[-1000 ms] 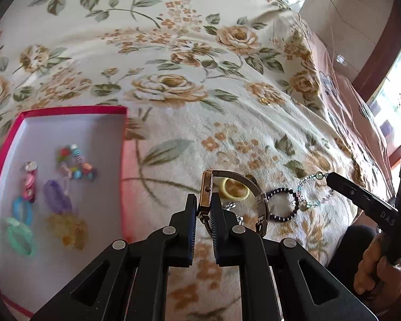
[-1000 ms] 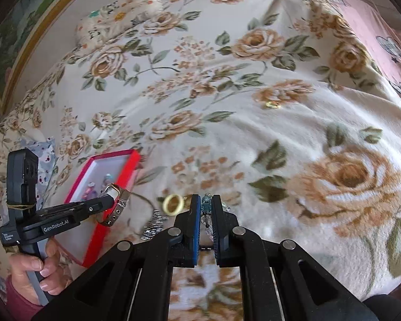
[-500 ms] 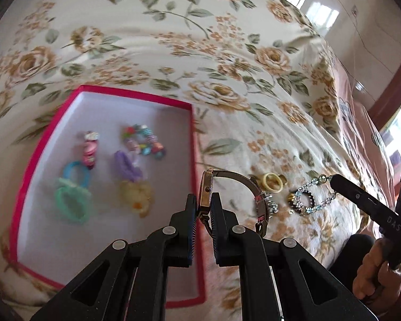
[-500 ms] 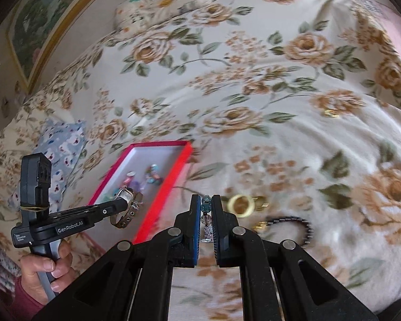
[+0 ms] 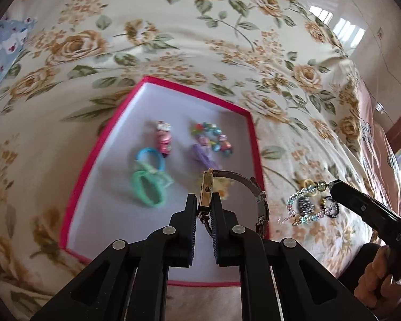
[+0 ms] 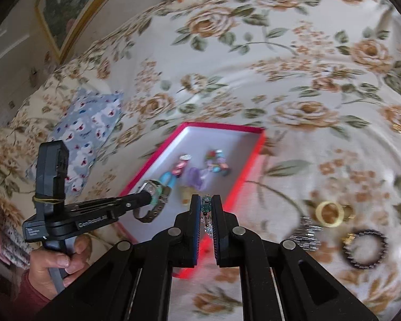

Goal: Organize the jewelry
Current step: 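Carry the watch with the left tool while the right tool carries the bead bracelet into the box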

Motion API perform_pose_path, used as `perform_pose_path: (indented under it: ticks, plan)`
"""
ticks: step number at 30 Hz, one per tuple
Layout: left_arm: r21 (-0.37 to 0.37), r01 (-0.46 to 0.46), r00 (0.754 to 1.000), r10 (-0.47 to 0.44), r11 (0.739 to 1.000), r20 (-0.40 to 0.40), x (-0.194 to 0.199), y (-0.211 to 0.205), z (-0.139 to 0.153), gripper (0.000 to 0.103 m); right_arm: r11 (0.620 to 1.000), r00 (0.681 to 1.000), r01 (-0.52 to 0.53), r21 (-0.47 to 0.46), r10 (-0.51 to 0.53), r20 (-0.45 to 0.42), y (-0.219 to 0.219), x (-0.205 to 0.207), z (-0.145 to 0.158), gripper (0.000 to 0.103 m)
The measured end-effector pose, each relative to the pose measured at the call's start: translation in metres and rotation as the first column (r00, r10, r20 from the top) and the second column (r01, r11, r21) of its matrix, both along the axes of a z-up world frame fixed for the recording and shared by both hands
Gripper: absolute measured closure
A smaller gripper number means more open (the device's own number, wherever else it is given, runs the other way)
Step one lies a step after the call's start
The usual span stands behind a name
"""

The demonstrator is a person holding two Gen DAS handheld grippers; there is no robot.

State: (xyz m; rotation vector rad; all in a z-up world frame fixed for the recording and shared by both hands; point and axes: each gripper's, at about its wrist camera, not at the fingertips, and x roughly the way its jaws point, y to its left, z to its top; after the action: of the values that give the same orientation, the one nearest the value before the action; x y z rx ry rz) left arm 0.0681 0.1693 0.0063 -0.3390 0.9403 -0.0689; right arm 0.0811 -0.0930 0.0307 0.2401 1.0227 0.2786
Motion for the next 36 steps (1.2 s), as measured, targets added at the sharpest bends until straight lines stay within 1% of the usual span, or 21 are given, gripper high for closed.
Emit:
perform_pose_path:
  ticks: [4,11,17,21,24,29,36]
  plan:
    - [0.001,-0.032,0.999,0.032,0.999,-0.010,-0.007,0.015,-0.002,0.094,0.998,0.998,-0.058,0.018,0.058,-0.010,0.025,0.006,-0.006,0.096]
    - [0.010,-0.088,0.996,0.088,0.996,-0.034,-0.017,0.036,-0.011,0.094,0.991,0.991,-0.127,0.048,0.129,-0.032,0.058,0.012,-0.016,0.096]
    - [0.026,-0.123,0.990,0.125,0.992,-0.068,-0.011,0.046,-0.022,0.094,0.983,0.983,-0.171,0.058,0.175,-0.052,0.081,0.017,-0.031,0.096]
    - [0.025,-0.121,0.989,0.123,0.992,-0.086,-0.002,0.046,-0.030,0.094,0.986,0.982,-0.157,0.059,0.163,-0.101,0.080,0.020,-0.052,0.096]
    - [0.038,-0.121,0.987,0.124,0.992,-0.102,0.004,0.047,-0.039,0.094,0.990,0.983,-0.133,0.040,0.137,-0.125,0.072,0.021,-0.062,0.096]
    - [0.071,-0.114,0.987,0.121,0.991,-0.106,0.013,0.043,-0.043,0.093,0.995,0.985,-0.101,-0.015,0.098,-0.139,0.055,0.025,-0.071,0.096]
    - [0.109,-0.107,0.988,0.118,0.988,-0.104,0.015,0.036,-0.045,0.093,0.993,0.981,-0.103,-0.058,0.092,-0.168,0.049,0.031,-0.087,0.096]
